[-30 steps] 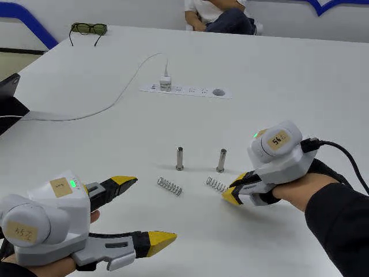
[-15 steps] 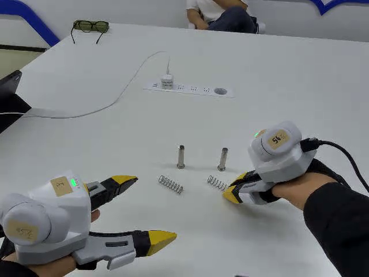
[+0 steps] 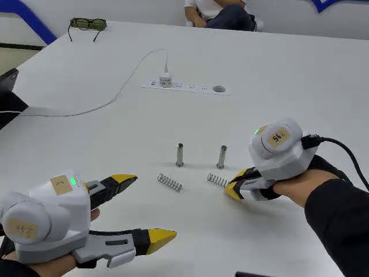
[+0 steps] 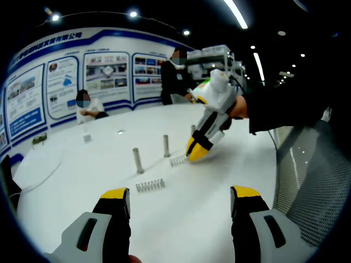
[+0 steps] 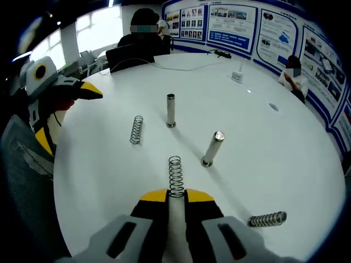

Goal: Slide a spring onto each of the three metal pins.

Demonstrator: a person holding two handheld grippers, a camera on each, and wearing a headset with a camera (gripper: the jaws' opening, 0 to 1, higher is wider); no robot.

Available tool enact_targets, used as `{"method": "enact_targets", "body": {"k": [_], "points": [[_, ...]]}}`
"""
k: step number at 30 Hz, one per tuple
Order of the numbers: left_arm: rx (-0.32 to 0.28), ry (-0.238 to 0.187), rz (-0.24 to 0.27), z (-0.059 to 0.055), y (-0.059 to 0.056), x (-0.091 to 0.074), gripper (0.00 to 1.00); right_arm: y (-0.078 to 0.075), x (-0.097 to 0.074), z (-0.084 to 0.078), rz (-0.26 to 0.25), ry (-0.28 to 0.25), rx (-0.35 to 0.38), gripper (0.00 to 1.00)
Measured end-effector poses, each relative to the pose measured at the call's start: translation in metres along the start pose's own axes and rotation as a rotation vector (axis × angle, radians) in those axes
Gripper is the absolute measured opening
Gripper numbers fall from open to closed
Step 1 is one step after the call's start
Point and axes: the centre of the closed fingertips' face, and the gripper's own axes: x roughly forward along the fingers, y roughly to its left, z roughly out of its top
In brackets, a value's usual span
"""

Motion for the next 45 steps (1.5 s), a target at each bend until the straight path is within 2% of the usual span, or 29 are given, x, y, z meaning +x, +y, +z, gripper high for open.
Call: {"method": "enact_targets", "body": {"k": [13,45], "points": [[0.006,0.001,-0.015,0.001,-0.003,0.003,0.76,-0.005,-0.016,0.011,-0.024,-0.022,-0.012,0.12],[0.015,0.000,-0.018,0.004,-0.005,0.002,0.76,-0.009,-0.028,0.019,-0.028,-0.025,-0.020,0.12]]}}
